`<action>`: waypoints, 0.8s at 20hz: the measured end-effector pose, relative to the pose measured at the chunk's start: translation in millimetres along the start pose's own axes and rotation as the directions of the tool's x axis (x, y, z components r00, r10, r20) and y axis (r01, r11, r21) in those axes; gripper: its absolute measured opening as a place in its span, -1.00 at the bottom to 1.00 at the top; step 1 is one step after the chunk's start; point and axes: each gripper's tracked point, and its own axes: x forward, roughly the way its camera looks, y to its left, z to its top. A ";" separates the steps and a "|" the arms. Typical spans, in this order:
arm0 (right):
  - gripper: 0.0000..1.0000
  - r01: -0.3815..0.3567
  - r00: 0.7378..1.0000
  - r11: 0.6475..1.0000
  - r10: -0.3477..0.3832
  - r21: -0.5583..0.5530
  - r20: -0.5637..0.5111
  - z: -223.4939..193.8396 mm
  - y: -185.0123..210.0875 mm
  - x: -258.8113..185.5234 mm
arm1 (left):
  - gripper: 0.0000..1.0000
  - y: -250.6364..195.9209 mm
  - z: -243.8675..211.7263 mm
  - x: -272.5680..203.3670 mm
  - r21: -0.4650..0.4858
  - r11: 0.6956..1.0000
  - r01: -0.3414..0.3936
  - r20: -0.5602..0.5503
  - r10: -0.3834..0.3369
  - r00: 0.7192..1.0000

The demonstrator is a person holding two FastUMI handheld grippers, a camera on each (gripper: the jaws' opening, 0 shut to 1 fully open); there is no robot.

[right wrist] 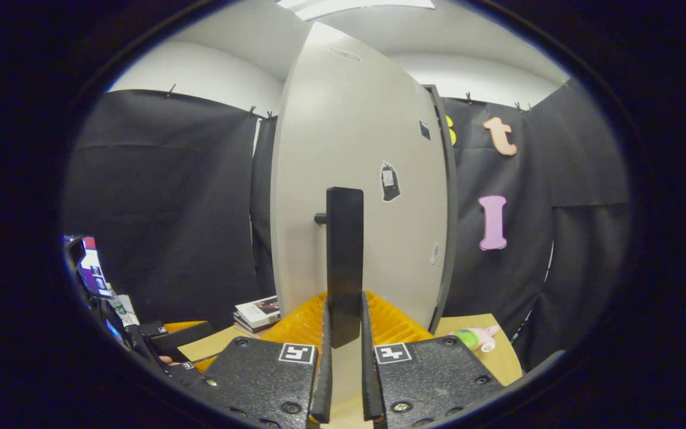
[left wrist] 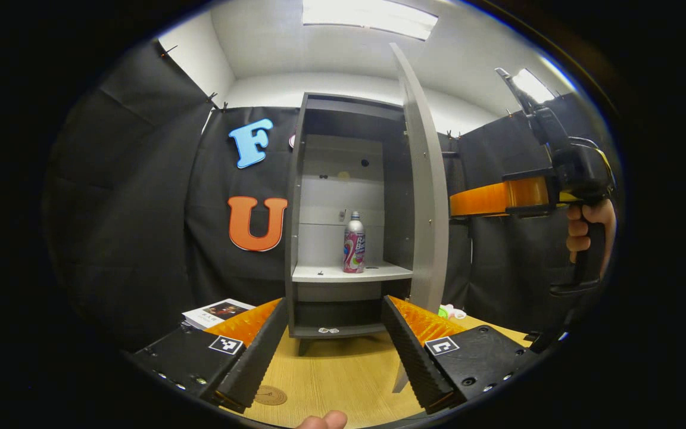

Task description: Open the cabinet door with the right hand, grasp the bottle in the cabinet with the left hand and place it on the coaster, then close the cabinet door with the right hand.

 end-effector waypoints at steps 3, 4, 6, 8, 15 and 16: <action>-0.58 0.034 0.999 0.999 -0.034 0.001 0.002 0.3 -14.1 -9.2 | 0.90 -6.8 -2.2 1.9 0.002 1.000 0.016 -0.002 -0.016 1.000; -0.59 0.043 0.999 0.999 -0.043 0.005 0.002 0.1 -18.4 -12.7 | 0.90 -7.8 -4.0 2.9 0.001 1.000 0.019 -0.006 -0.019 1.000; -0.63 0.054 0.999 0.999 -0.054 -0.002 0.004 0.5 -24.2 -17.2 | 0.90 -9.2 -5.9 5.3 0.001 1.000 0.024 -0.010 -0.024 1.000; -0.67 0.065 0.998 0.998 -0.065 -0.018 0.010 1.4 -31.2 -20.6 | 0.90 -9.9 -9.2 5.0 0.004 1.000 0.026 -0.018 -0.025 1.000; -0.82 0.167 0.986 0.986 -0.167 -0.012 0.023 -0.1 -75.2 -42.6 | 0.90 -8.2 -16.7 6.7 0.024 1.000 0.005 -0.007 -0.005 1.000; -0.84 0.181 0.983 0.983 -0.181 -0.009 0.025 -0.2 -82.3 -45.3 | 0.90 -10.2 -17.0 7.8 0.023 1.000 0.008 -0.003 -0.008 1.000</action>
